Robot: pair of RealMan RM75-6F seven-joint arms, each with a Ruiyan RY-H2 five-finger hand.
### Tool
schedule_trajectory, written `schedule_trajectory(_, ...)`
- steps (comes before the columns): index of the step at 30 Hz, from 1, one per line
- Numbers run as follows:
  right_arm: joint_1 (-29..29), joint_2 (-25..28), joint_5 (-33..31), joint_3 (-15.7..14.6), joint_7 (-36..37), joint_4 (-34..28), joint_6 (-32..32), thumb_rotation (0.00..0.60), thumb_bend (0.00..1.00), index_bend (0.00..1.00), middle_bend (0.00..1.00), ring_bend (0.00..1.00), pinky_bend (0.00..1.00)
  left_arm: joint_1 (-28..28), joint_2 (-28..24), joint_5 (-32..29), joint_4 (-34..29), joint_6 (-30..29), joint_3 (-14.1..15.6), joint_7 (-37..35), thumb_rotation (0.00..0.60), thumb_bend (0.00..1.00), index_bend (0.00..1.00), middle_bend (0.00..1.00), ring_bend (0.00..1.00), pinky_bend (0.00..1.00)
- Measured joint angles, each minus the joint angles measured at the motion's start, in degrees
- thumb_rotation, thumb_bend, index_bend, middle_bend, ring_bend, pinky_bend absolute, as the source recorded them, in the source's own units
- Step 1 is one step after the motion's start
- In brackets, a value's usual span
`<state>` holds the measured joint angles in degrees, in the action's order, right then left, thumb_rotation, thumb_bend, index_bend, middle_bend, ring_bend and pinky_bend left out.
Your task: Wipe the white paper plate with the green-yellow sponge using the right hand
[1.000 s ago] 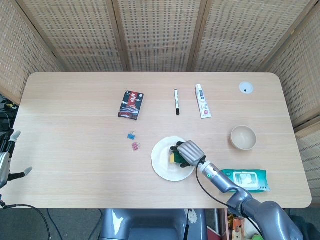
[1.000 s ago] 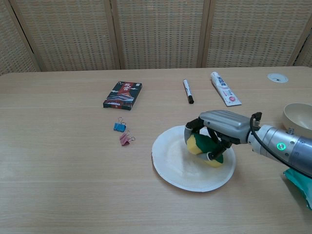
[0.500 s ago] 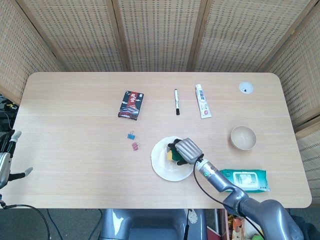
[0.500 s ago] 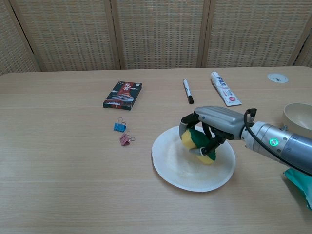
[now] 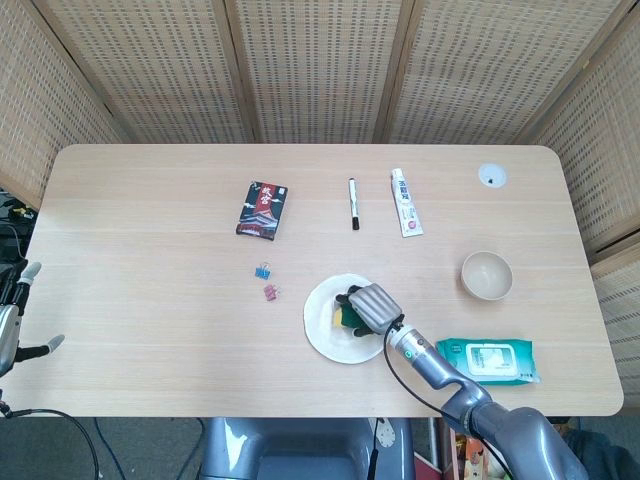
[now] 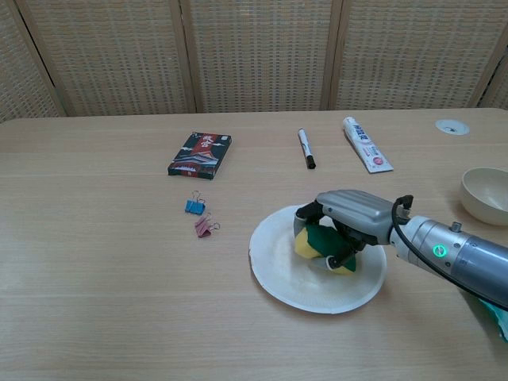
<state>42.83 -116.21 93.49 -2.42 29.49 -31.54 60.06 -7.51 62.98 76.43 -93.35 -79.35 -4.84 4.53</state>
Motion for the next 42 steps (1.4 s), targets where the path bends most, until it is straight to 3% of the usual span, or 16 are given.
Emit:
schedule_trajectory(7,-0.1,0.5,0.4,0.4,0.4,-0.2,2.8,0.6,0.3,0.48,0.56,0.39,0.56,0.2,-0.5,0.2,-0.3,-0.2,0.0,-0.8,0.6,0.0,0.0,0.0,0.0,0.0)
schedule_trajectory(16,3.6,7.1,0.1,5.3,-6.4,-9.7,6.9,0.6,0.3,0.48,0.56,0.39,0.56,0.2,-1.3,0.7,-0.4,0.1,0.2,-2.4,0.6,0.0,0.0,0.0,0.0,0.0)
schedule_trajectory(21,5.6,10.4,-2.6,8.7,-13.4,-12.6,4.2,0.6,0.3,0.48,0.56,0.39,0.56,0.3,-1.6,0.6,-0.4,0.1,0.2,-2.9,0.6,0.0,0.0,0.0,0.0,0.0)
schedule_trajectory(27,6.6,11.9,-6.7,9.7,-18.0,-12.0,-4.8,0.6,0.3,0.47,0.51,0.38,0.55,0.2,-1.7,-0.2,-0.4,0.8,0.1,-2.8,0.6,0.0,0.0,0.0,0.0,0.0)
schedule_trajectory(29,6.8,12.1,-8.0,9.6,-20.1,-11.1,-7.7,0.6,0.28,0.4,0.4,0.3,0.49,0.1,-1.6,-0.5,-0.3,1.1,0.0,-2.6,0.6,0.0,0.0,0.0,0.0,0.0)
schedule_trajectory(31,6.9,11.9,-8.7,9.5,-21.3,-9.9,-9.0,0.6,0.2,0.2,0.18,0.1,0.3,-0.1,-1.5,-0.8,-0.3,1.5,0.0,-2.4,0.6,0.0,0.0,0.0,0.0,0.0)
schedule_trajectory(33,7.0,11.5,-9.4,9.4,-21.7,-8.8,-10.2,0.6,0.14,0.09,0.04,0.0,0.14,-0.2,-1.4,-1.1,-0.2,1.9,0.0,-2.1,0.6,0.0,0.0,0.0,0.0,0.0)
schedule_trajectory(36,7.3,10.9,-10.7,9.5,-23.1,-7.3,-13.7,0.6,0.13,0.06,0.0,0.0,0.02,-0.5,-1.2,-1.8,-0.2,2.3,-0.2,-1.6,0.6,0.0,0.0,0.0,0.0,0.0)
schedule_trajectory(39,7.5,11.1,-11.2,9.9,-23.9,-7.4,-15.9,0.6,0.13,0.05,0.0,0.0,0.01,-0.7,-1.1,-2.6,-0.1,2.9,-0.4,-1.4,0.6,0.0,0.0,0.0,0.0,0.0)
schedule_trajectory(42,7.4,12.4,-11.3,10.3,-23.9,-9.8,-13.8,0.6,0.13,0.04,0.0,0.0,0.01,-0.9,-1.3,-2.6,-0.1,3.6,-0.3,-1.8,0.6,0.0,0.0,0.0,0.0,0.0)
